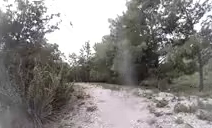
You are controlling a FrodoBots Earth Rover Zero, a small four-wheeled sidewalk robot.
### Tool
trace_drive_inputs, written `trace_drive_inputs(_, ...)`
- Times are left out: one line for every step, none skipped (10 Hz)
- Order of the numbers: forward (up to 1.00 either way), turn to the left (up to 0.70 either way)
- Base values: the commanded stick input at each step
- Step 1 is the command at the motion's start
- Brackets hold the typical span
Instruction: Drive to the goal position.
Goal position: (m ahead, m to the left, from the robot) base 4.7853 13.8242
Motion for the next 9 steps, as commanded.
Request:
trace_drive_inputs(0.60,0.00)
trace_drive_inputs(0.60,0.00)
trace_drive_inputs(0.60,0.00)
trace_drive_inputs(0.60,0.00)
trace_drive_inputs(0.60,0.00)
trace_drive_inputs(0.60,0.00)
trace_drive_inputs(0.60,0.00)
trace_drive_inputs(0.60,0.00)
trace_drive_inputs(0.60,0.00)
